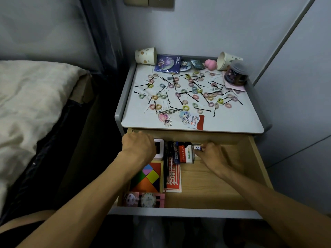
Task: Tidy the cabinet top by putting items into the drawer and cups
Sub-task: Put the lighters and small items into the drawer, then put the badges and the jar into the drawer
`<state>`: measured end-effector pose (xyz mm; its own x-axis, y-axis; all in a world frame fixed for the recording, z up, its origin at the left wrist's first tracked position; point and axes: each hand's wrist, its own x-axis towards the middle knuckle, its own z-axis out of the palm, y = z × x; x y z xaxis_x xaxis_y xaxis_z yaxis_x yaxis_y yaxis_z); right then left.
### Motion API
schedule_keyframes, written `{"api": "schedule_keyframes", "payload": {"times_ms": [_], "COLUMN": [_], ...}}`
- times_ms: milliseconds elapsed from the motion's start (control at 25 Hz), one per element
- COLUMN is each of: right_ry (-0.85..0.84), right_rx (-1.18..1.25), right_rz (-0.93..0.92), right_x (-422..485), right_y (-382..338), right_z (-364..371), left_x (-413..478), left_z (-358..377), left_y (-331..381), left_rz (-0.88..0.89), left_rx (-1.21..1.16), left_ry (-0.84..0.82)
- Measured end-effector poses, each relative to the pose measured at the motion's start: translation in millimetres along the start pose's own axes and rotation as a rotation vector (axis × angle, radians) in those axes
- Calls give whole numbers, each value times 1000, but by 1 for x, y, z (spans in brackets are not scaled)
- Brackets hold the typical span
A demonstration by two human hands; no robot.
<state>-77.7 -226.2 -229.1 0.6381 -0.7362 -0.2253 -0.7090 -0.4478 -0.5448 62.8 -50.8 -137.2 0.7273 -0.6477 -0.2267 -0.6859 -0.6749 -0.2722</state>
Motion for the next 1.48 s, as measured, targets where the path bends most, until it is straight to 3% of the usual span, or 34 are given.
{"api": "schedule_keyframes", "payload": {"times_ms": [200,440,600,800,1040,1200,1480], "right_ry": [0,-74,2,84,161,216,221], "right_rx": [1,1,46,118,-78,-183,-407], "right_rz": [-16,-178,-306,-338,-388,-446,-358], "right_x": [-10,-28,-15,44,159,221,279], "right_y": [1,-17,-39,-59,-89,-106,-134], "right_z": [-29,-86,-116,-140,-148,-142,-132], "left_x": [-5,7,20,59,150,215,286], "left_z": [-16,-43,-69,-92,-104,-102,-100], "left_y": [0,6,11,11,6,19,38], "left_rz": [25,85,112,45,-68,-278,-522], "left_rx": [-150,-682,-941,-1253,-1275,-1278,-975], "left_ry": [103,119,157,132,192,234,249]}}
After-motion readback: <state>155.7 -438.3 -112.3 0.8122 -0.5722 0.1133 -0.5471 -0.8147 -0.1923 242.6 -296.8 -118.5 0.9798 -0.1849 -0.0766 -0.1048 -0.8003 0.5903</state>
